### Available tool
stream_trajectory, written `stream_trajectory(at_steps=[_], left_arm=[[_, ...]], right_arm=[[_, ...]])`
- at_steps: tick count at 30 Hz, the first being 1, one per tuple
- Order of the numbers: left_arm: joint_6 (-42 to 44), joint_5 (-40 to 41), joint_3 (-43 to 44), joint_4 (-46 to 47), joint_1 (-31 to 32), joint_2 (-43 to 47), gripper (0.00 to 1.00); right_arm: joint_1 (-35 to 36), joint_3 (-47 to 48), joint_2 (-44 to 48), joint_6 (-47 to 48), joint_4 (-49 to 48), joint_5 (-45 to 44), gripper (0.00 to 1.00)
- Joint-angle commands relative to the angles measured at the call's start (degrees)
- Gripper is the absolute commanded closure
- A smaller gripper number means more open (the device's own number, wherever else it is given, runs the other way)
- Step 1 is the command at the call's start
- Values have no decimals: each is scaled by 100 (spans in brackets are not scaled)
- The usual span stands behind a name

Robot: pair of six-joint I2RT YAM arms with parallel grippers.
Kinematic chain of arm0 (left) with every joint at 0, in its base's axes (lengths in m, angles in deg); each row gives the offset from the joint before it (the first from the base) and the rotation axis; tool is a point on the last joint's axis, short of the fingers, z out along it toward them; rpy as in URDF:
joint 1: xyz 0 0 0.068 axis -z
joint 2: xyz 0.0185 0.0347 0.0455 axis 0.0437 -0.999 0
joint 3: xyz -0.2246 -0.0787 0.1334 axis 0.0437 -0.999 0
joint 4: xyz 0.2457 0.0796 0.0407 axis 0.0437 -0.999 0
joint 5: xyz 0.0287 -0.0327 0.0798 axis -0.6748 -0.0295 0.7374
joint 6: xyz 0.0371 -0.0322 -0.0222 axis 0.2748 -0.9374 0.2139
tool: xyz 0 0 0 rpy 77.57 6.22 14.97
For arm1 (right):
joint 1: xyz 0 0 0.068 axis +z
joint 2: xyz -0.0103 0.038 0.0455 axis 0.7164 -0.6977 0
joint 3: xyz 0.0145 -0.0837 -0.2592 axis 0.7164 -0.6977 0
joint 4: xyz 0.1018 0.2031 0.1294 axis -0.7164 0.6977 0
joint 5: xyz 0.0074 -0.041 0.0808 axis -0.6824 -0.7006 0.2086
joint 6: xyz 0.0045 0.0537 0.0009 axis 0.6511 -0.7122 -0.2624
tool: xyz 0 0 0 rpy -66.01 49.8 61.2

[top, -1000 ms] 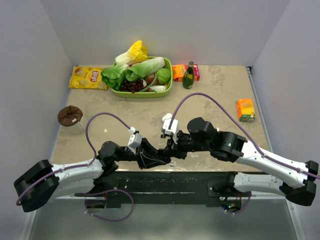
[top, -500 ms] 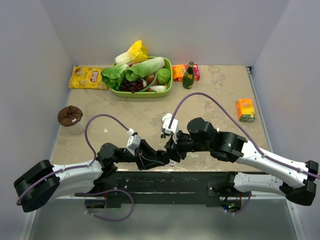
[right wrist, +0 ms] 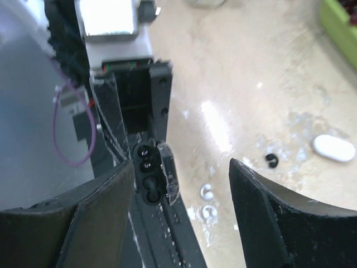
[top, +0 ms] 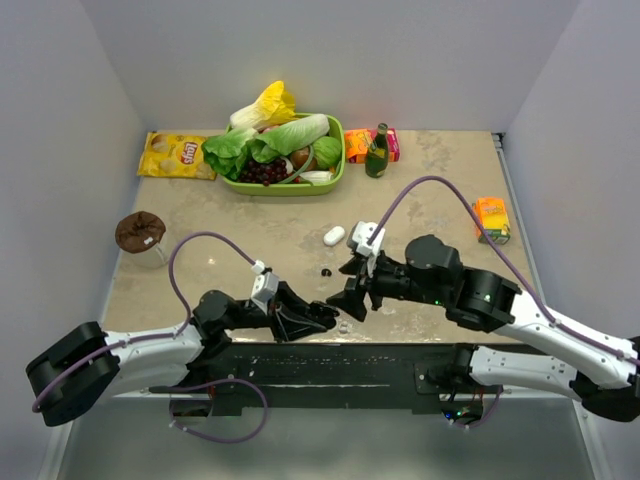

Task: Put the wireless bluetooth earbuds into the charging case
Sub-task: Open the charging case, then pick up the earbud from the center of the board.

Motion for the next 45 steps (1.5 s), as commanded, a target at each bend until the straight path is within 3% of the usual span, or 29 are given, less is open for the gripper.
stream_trajectory(at_steps=[1, 3, 4, 6, 10, 11, 14, 20, 26, 33, 45], left_arm=[[216, 188, -90, 390, 7, 177, 100], [242, 258, -134, 329, 7, 317, 100], [268, 285, -160, 198, 7, 379, 100], [339, 407, -230, 92, 7, 563, 100], [409, 619, -459, -93, 7, 827, 100], [479, 663, -468, -163, 7, 871, 100], [497, 803, -600, -225, 7, 1099, 100], [585, 944, -600, -498, 7, 1451, 100], [585, 936, -600, -594, 7, 1583, 100], [585, 909, -600, -630, 7, 1645, 100], [594, 892, -600, -656, 7, 1627, 100]], right_arm=[[-250, -140, 355, -338, -589, -868, 27], [-627, -369, 286, -558, -616, -1116, 27], [-1125, -466, 225, -838, -651, -968, 28], [-1419, -904, 40, -1199, -1000, -720, 30], [-1569, -1651, -495, -1517, -1669, -747, 46], [-1570, -1749, -662, -1570, -1836, -747, 55], [-1578, -1969, -1277, -1675, -2434, -720, 64], [-1754, -1855, -2622, -1667, -3094, -720, 76], [-1983, -1671, -3519, -1693, -3411, -423, 100], [-1974, -1785, -3863, -1755, -3867, -53, 100], [-2027, -1644, -4311, -1772, -3885, -246, 100]])
